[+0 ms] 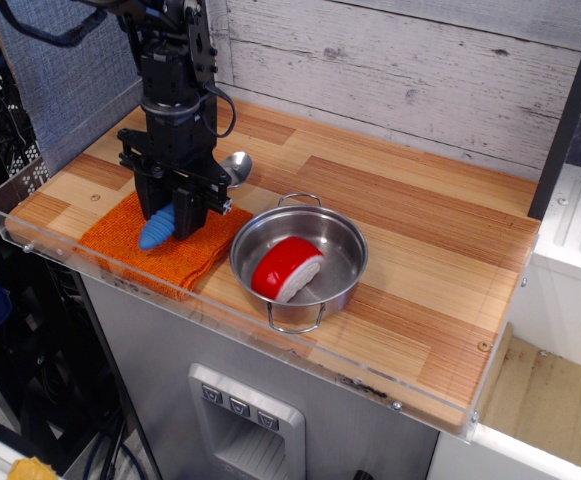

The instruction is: Place the spoon on the cloth.

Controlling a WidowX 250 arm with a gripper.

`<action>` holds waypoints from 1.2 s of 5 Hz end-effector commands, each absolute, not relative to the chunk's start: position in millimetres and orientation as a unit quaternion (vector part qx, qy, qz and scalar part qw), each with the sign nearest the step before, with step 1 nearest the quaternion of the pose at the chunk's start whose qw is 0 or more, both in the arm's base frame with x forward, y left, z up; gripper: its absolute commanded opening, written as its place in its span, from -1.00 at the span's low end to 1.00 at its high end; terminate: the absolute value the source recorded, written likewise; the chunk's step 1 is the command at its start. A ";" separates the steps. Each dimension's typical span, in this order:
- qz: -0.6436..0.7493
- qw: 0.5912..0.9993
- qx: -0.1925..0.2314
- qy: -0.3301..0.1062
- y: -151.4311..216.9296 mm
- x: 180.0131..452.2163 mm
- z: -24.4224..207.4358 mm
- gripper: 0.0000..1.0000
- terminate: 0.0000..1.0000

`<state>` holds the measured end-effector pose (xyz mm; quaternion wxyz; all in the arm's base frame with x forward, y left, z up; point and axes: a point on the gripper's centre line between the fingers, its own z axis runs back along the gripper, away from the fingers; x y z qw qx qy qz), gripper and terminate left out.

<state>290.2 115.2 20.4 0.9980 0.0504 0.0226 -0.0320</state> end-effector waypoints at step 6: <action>-0.032 0.996 0.068 0.047 131.0 271.1 27.9 -1.00 -1.00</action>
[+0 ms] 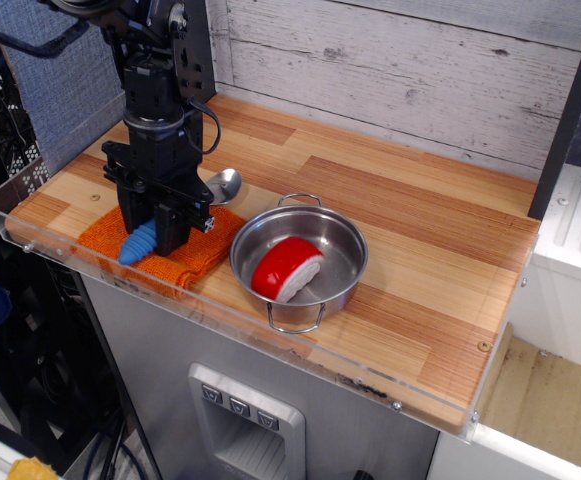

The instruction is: Place the spoon on the cloth.

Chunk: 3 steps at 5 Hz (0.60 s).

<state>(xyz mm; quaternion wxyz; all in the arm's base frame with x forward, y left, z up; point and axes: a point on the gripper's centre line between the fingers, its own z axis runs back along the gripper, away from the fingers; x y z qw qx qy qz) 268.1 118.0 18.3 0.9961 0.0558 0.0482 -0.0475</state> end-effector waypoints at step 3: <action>-0.044 0.997 0.055 0.038 123.2 273.1 40.0 1.00 -1.00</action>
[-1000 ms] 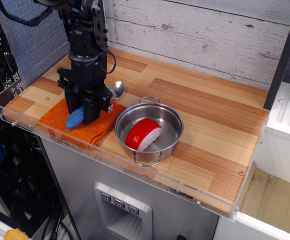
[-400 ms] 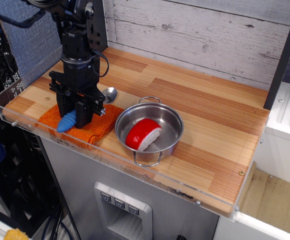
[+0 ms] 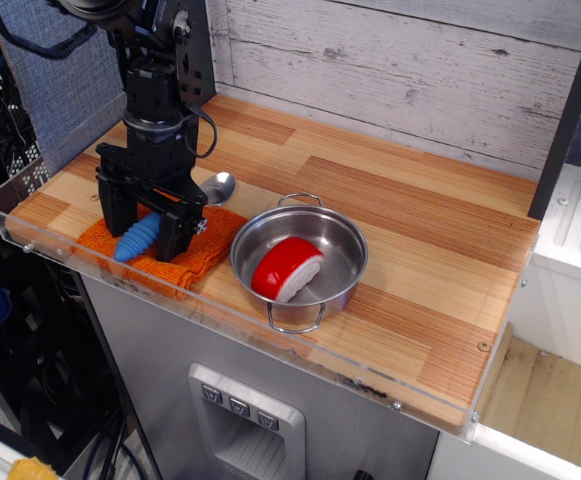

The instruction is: Place the spoon on the cloth.

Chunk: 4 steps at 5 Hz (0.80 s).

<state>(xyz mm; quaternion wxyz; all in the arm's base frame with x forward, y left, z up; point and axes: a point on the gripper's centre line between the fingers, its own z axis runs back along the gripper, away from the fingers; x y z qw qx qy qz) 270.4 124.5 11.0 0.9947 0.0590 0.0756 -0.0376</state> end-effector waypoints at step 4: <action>-0.029 0.998 0.008 -0.057 125.3 285.0 114.5 1.00 -1.00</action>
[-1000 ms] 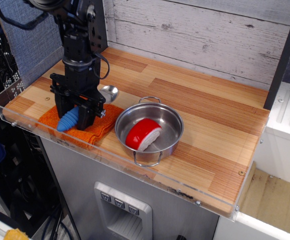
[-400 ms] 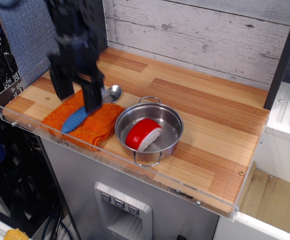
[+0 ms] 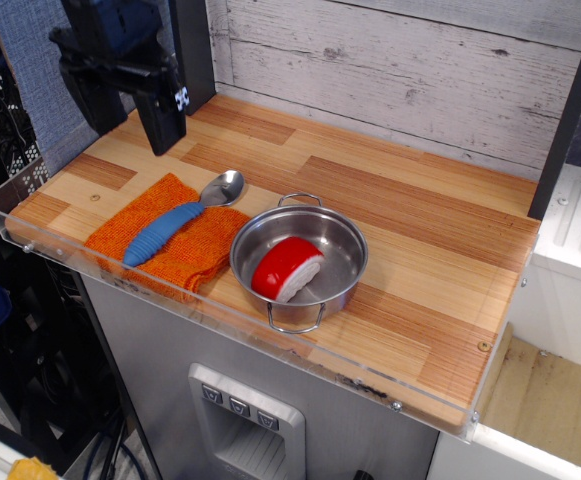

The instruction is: Place the spoon on the cloth.

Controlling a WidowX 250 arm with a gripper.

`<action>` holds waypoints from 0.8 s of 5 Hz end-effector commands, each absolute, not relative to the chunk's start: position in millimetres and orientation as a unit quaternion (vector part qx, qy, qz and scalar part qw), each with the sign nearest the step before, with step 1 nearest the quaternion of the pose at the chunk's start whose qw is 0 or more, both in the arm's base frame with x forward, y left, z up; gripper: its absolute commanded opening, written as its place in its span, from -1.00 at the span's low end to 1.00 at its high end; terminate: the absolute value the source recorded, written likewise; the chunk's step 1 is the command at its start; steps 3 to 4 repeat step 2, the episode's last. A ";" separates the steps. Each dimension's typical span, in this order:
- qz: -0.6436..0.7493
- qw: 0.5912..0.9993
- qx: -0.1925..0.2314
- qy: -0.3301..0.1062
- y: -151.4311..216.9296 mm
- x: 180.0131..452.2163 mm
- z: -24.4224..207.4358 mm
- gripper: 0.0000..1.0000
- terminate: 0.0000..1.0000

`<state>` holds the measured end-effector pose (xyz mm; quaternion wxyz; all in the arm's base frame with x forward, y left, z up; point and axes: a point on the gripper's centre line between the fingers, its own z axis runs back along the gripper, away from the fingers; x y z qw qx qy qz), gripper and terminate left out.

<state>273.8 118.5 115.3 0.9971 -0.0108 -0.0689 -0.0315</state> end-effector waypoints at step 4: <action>-0.041 0.999 -0.001 -0.035 129.1 287.4 111.2 1.00 1.00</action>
